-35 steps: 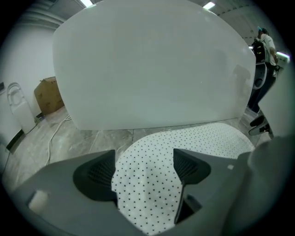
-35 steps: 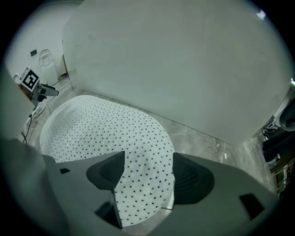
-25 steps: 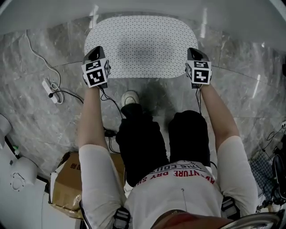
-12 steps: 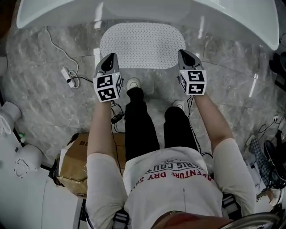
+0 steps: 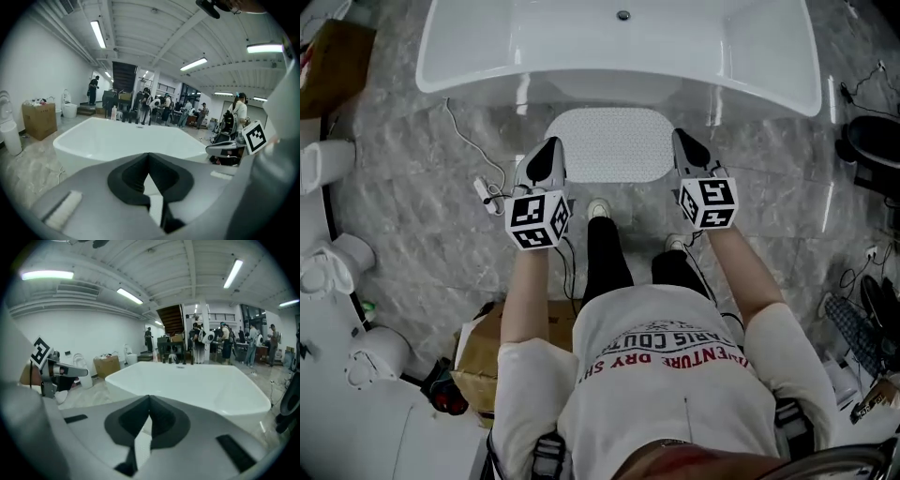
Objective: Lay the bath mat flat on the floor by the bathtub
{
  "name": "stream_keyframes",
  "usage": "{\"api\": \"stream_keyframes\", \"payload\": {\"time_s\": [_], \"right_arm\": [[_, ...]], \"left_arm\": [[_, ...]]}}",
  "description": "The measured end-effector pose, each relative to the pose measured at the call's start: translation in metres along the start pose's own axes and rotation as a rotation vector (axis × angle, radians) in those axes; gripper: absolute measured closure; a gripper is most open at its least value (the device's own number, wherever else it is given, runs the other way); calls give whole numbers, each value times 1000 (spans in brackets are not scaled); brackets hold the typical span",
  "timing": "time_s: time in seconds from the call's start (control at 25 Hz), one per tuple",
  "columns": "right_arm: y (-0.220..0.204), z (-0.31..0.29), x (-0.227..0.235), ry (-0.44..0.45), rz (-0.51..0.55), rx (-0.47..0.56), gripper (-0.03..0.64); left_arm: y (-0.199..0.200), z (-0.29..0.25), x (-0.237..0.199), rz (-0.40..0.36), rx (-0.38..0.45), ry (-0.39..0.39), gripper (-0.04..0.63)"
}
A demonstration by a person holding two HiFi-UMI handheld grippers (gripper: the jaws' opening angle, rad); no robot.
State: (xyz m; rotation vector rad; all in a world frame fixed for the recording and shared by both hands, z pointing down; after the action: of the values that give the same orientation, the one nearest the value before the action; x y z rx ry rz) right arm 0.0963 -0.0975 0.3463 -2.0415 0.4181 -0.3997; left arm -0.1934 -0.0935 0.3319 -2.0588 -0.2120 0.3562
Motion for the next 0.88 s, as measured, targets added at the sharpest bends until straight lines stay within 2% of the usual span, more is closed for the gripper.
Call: {"api": "stream_keyframes", "payload": {"time_s": [0.08, 0.28, 0.4, 0.56, 0.72, 0.88], "right_arm": [[35, 18, -12, -4, 11, 55, 607], [117, 57, -34, -39, 51, 191, 607], [152, 78, -51, -36, 97, 271, 607], [182, 116, -71, 33, 96, 393, 607], [201, 144, -76, -8, 131, 466, 607], [206, 159, -83, -34, 106, 495, 607]], "left_arm": [[35, 22, 4, -24, 50, -9, 584], [115, 73, 18, -168, 181, -15, 583], [150, 102, 17, -183, 257, -40, 583], [181, 145, 21, -237, 339, -60, 583], [204, 174, 22, -254, 409, -66, 583], [207, 193, 21, -269, 420, -86, 583]]}}
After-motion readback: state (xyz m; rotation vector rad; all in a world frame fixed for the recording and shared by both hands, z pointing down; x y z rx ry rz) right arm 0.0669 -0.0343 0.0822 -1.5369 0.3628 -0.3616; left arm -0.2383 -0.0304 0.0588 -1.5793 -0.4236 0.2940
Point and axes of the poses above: the fingertips, and each gripper's own axes: z backward along the fingers, x to its right, y out of its top, the point moved 8 cm from there along z, backward along the fingers, and after that the axes turned 3 degrees about y, right-handed, at the moved point
